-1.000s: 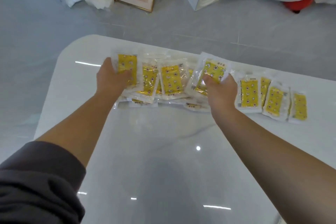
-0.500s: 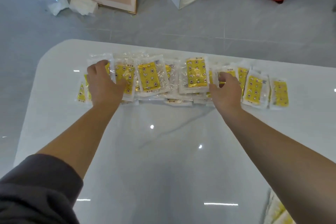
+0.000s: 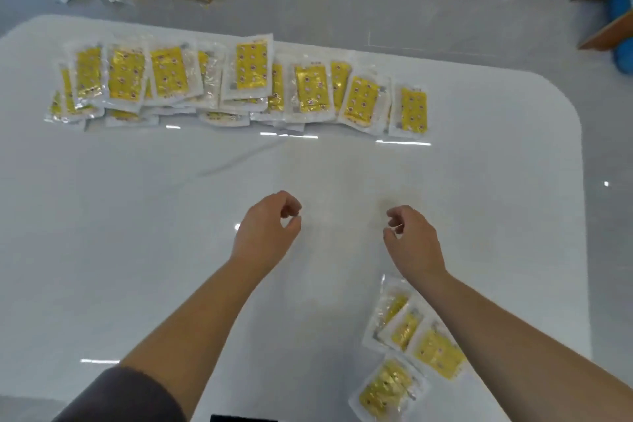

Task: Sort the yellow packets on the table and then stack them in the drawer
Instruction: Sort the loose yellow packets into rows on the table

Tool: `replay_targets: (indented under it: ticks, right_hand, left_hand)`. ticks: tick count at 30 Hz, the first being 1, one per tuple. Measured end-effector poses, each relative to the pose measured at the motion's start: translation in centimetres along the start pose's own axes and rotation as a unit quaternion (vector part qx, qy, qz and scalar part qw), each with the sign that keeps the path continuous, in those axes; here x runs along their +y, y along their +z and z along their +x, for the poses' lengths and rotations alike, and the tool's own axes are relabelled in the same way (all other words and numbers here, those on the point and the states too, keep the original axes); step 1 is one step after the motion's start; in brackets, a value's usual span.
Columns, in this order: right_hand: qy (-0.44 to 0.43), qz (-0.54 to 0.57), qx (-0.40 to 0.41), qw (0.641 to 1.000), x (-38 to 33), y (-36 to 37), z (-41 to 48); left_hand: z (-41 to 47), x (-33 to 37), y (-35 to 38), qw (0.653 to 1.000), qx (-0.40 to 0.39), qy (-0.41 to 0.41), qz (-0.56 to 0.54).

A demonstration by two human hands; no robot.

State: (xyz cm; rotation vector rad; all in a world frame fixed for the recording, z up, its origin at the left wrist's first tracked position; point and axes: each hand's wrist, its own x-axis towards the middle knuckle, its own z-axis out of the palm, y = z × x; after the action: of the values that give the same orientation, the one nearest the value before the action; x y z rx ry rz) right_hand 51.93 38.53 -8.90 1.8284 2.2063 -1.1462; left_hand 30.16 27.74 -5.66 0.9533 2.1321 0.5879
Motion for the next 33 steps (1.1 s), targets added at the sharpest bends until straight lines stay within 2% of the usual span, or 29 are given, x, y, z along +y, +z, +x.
replay_targets:
  ticks: [5,9,12,15,18,21,23,29,31,33]
  right_hand:
    - [0.032,-0.053,-0.027,0.998,7.9,-2.5,-4.9]
    - [0.090,-0.078,-0.035,0.992,11.1,-2.8,-8.9]
    - [0.123,-0.092,-0.055,0.987,12.2,-2.2,-11.5]
    - [0.150,-0.134,-0.074,0.977,13.3,-1.1,-13.3]
    - [0.147,-0.191,-0.044,0.970,14.2,0.3,-14.3]
    - [0.141,-0.210,-0.015,0.967,14.9,0.8,-14.4]
    - [0.105,-0.231,-0.009,0.967,15.1,0.8,-14.1]
    - [0.026,-0.233,-0.037,0.971,15.3,0.6,-13.2]
    - [0.015,-0.203,-0.051,0.978,15.4,0.6,-13.2]
    - [-0.002,-0.168,-0.065,0.984,15.3,0.4,-13.4]
  left_hand:
    - [-6.1,2.4,7.6,0.993,-0.093,-0.041,0.057]
    - [-10.3,3.4,12.1,0.971,-0.184,-0.059,0.139]
    - [-13.1,3.8,14.8,0.945,-0.236,-0.077,0.212]
    - [-15.3,3.1,17.1,0.899,-0.283,-0.091,0.322]
    - [-17.0,2.4,19.2,0.873,-0.261,-0.062,0.407]
    - [-18.2,2.3,21.3,0.878,-0.220,-0.052,0.422]
    - [-18.6,2.4,22.3,0.884,-0.194,-0.046,0.424]
    - [-18.5,2.4,22.7,0.897,-0.173,-0.052,0.403]
    - [-18.5,2.4,22.4,0.918,-0.170,-0.063,0.354]
    - [-18.5,2.5,21.7,0.954,-0.172,-0.114,0.216]
